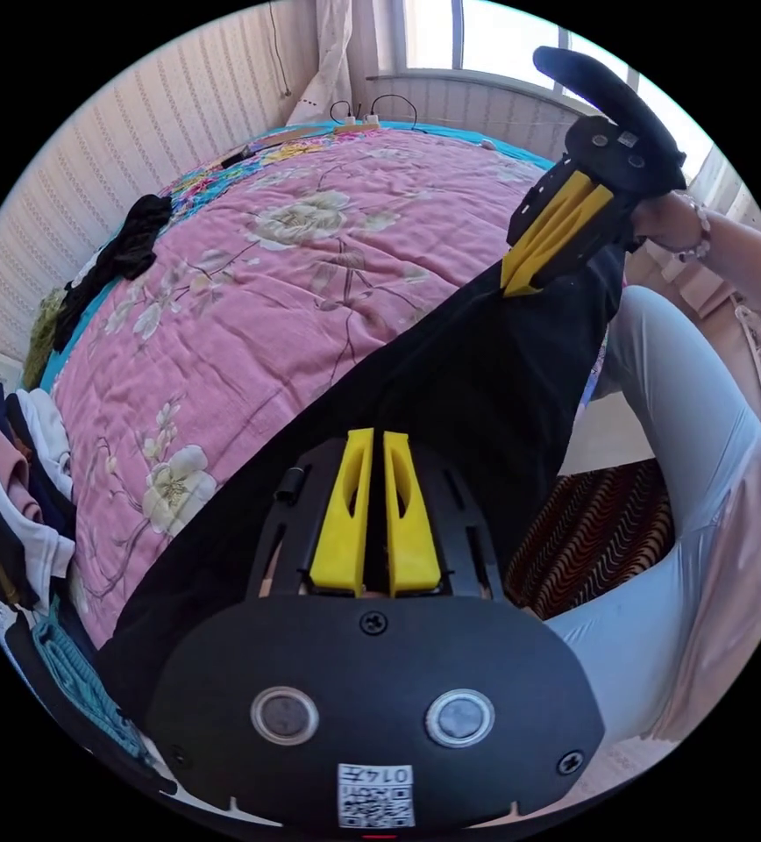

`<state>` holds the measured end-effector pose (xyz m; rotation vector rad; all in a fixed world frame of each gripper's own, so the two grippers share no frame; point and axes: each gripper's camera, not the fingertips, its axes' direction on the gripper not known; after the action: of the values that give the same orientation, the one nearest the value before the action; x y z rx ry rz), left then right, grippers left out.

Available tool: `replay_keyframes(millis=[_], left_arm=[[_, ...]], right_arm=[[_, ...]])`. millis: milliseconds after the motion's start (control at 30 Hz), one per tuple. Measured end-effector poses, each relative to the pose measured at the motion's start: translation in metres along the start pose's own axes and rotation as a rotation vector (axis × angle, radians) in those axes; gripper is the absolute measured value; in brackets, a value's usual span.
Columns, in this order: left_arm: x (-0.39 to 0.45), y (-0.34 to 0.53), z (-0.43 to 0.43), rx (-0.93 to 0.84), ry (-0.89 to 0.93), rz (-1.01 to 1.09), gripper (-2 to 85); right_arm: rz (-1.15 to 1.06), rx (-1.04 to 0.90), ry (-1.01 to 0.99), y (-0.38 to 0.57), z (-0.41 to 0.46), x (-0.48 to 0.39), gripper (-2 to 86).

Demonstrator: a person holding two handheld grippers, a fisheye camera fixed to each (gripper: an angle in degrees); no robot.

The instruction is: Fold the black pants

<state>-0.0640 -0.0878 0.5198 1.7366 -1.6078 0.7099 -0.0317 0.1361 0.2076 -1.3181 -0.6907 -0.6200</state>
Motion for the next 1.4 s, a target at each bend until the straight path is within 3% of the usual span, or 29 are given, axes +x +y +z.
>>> replay_keyframes(millis=[200,367,500,600,700,833,933,1100,1200,1300,1400], left_arm=[[-0.024,0.012,-0.021,0.098,0.029,-0.102,-0.5],[-0.022,0.015,0.013,-0.009,-0.009,-0.095,1.1],[-0.028,0.027,0.0,0.042,0.031,-0.187,1.5],[-0.014,0.039,-0.024,0.133,0.044,-0.151,-0.4],[0.019,0.045,-0.027,0.204,0.153,-0.114,-0.8],[0.063,0.042,0.013,0.134,0.156,-0.146,-1.0],[0.072,0.044,0.033,0.141,0.128,-0.189,-1.0],[0.085,0.036,0.022,0.164,0.122,-0.16,-1.0],[0.101,0.029,0.045,0.078,0.113,-0.112,-1.0],[0.1,0.023,0.052,0.099,0.165,-0.152,-1.0],[0.105,0.017,0.046,0.114,0.184,-0.155,-1.0]], right_arm=[[0.025,0.025,-0.002,-0.017,-0.008,0.012,-0.1],[0.099,-0.074,0.01,-0.031,0.036,0.026,1.3],[0.197,-0.017,-0.047,-0.019,0.033,0.04,1.9],[0.249,0.049,0.03,0.0,0.008,0.043,0.5],[0.167,0.138,-0.011,0.0,-0.009,0.028,-0.1],[0.02,0.06,0.051,-0.036,0.011,-0.006,-0.5],[0.039,-0.09,0.094,-0.048,0.052,-0.006,-0.6],[0.091,-0.096,-0.013,-0.026,0.028,0.024,-0.5],[0.131,-0.059,0.053,-0.009,0.025,0.032,-0.5],[0.161,-0.008,0.07,0.013,0.022,0.044,-0.4],[0.26,0.071,-0.078,0.048,0.0,0.075,-0.3]])
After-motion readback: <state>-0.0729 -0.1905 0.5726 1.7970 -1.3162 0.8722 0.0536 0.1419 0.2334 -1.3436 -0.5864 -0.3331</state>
